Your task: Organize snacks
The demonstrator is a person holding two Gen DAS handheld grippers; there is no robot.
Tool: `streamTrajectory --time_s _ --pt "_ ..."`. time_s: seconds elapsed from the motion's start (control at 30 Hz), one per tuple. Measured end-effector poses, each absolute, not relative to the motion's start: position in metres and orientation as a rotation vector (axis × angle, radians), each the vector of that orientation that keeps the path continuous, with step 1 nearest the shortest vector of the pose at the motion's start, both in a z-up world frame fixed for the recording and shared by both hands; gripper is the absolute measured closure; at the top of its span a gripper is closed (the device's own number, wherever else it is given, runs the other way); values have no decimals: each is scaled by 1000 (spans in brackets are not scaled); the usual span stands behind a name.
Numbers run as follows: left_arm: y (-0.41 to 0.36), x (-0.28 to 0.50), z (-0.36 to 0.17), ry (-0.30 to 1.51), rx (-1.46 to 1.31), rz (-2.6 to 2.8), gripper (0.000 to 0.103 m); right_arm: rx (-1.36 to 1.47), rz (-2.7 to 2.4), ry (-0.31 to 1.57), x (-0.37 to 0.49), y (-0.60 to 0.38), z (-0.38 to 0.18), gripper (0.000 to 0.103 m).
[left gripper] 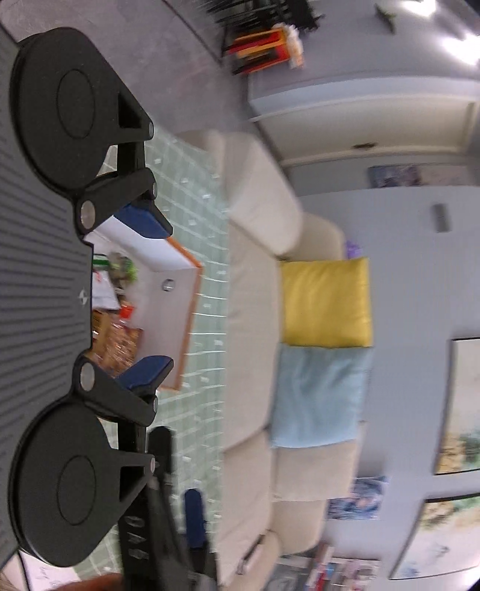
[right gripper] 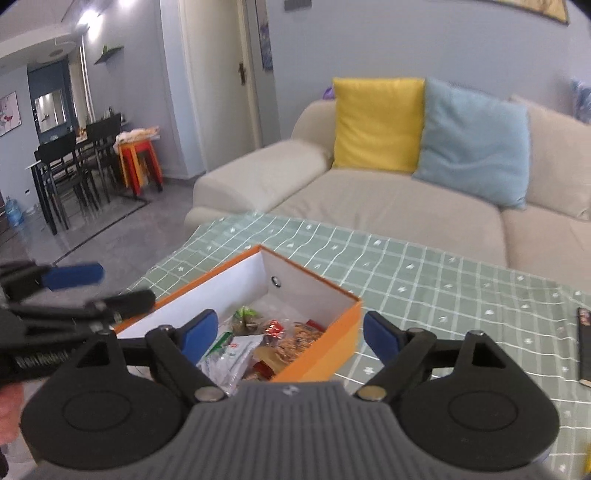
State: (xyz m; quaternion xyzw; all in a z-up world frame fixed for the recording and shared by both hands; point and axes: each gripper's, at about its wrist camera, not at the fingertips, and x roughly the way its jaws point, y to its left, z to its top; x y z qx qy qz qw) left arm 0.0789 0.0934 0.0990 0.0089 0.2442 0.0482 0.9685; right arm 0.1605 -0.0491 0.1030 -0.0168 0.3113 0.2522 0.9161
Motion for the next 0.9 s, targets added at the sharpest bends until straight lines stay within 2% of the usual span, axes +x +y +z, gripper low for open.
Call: streamTrajectory --time_s 0.13,0.27,0.5,0.9 --pt "73 57 99 444 14 129 14 -101 467 559 119 -69 105 17" --pt "64 50 89 473 -14 142 14 -142 418 503 83 -86 103 13" --pt "56 47 60 614 -43 187 14 -139 354 544 51 -109 74 12" --pt "34 34 22 663 -5 170 14 -107 252 590 44 -120 40 12"
